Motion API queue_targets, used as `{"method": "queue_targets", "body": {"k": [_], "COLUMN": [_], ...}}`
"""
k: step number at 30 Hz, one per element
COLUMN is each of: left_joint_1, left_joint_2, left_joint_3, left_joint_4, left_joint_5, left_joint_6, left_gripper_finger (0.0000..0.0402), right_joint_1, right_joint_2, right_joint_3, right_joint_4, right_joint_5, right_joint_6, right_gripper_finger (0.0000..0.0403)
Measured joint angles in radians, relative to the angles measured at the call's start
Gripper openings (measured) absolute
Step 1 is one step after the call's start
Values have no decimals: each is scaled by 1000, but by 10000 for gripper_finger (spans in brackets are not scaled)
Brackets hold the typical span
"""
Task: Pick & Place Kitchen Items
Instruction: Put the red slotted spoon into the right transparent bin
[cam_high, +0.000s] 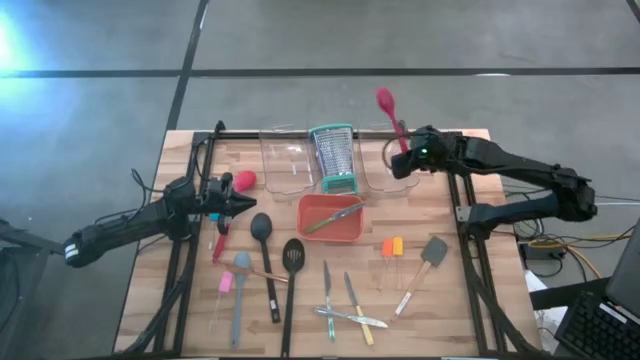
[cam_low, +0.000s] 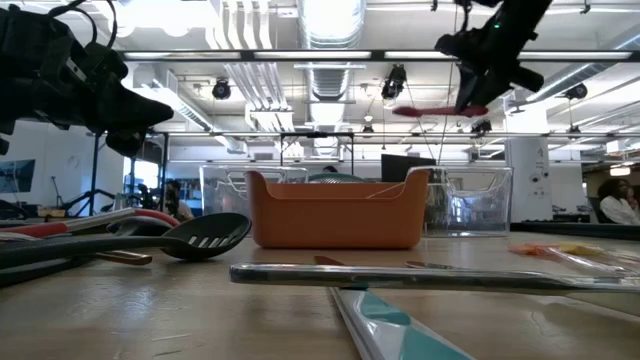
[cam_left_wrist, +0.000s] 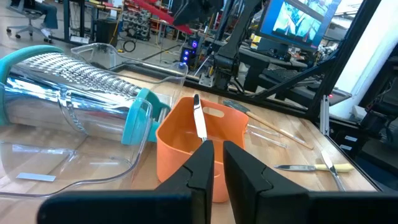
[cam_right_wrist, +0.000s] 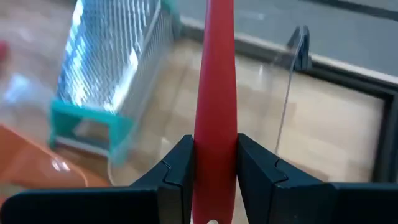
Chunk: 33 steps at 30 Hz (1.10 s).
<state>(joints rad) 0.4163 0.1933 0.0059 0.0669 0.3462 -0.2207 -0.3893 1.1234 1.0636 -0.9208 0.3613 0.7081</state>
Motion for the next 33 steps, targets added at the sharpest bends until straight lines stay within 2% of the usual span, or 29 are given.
{"method": "queue_targets", "body": {"k": [4,8,12,18,22,33], "left_joint_1": [0,0,0,0,0,0], "left_joint_2": [0,0,0,0,0,0], "left_joint_3": [0,0,0,0,0,0], "left_joint_4": [0,0,0,0,0,0], "left_joint_5": [0,0,0,0,0,0], "left_joint_6": [0,0,0,0,0,0], "left_gripper_finger": [35,37,39,35,37,35], "right_joint_1": [0,0,-15,-59,-95,-147], "right_joint_2": [105,199,267,312,318,374], "right_joint_3": [95,191,249,270,247,237], "right_joint_4": [-157,-327,-427,-487,-486,-459], "right_joint_5": [-66,-88,-158,-198,-262,-294], "right_joint_6": [-55,-136,-208,-245,-251,-271], "right_gripper_finger": [81,81,81,81,81,81]}}
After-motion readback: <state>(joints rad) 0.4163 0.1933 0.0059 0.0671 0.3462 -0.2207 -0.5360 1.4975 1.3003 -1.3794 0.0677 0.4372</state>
